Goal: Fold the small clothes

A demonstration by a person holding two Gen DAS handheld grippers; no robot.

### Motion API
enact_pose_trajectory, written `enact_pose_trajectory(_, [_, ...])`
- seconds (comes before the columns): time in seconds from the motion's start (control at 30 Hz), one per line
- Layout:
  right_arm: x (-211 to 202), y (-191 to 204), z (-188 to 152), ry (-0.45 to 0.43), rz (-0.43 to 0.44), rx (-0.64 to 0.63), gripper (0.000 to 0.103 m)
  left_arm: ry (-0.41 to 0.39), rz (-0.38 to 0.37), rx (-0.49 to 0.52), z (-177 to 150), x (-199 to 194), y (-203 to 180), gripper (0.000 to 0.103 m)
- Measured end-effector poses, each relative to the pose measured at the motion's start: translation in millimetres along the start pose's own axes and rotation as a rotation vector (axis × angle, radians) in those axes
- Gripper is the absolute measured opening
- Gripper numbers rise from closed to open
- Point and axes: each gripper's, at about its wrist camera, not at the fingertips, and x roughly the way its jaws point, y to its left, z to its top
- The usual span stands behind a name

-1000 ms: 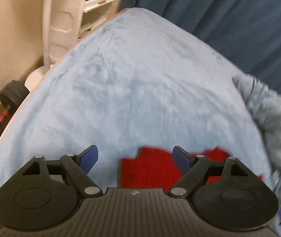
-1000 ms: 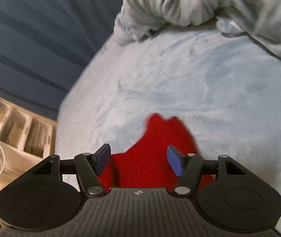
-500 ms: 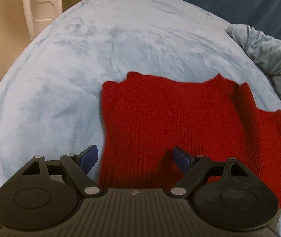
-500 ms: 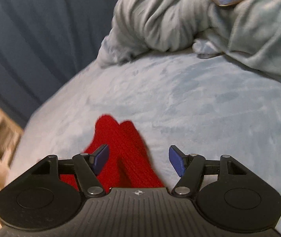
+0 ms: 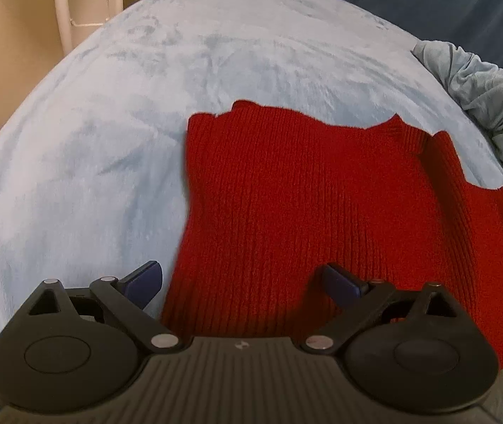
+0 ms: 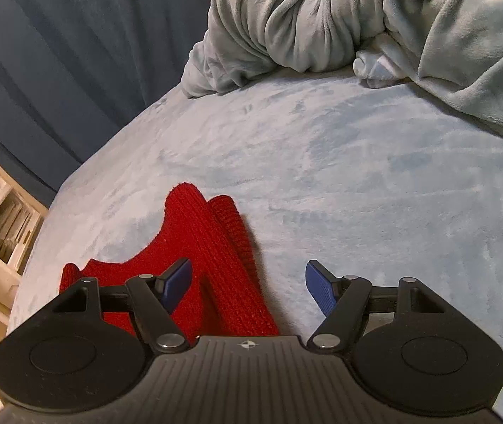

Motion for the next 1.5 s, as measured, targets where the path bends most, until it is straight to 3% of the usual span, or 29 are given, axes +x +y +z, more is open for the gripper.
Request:
enact_pose_trajectory(0.3, [8, -6, -6, -0.018, 0.029, 0.031, 0.073, 0.000, 0.017, 0.006, -8, -5, 11, 0.102])
enact_pose_trajectory(0.43, [6, -10, -11, -0.069, 0.069, 0.023, 0.074, 0.002, 0.026, 0.007, -7, -5, 13, 0.102])
enact_pose_trajectory(0.9, [10, -19, -12, -0.040, 0.106, 0.020, 0.074, -0.013, 0.019, -0.005, -8, 3, 8, 0.103])
enact_pose_trajectory(1.3, [10, -18, -14, -0.041, 0.113, 0.046, 0.074, 0.006, -0.023, 0.002, -14, -5, 16, 0.103])
enact_pose_trajectory(1.5, [-5, -29, -13, -0.026, 0.073, 0.116, 0.077, 0.011, -0.126, 0.042, -19, -15, 17, 0.103])
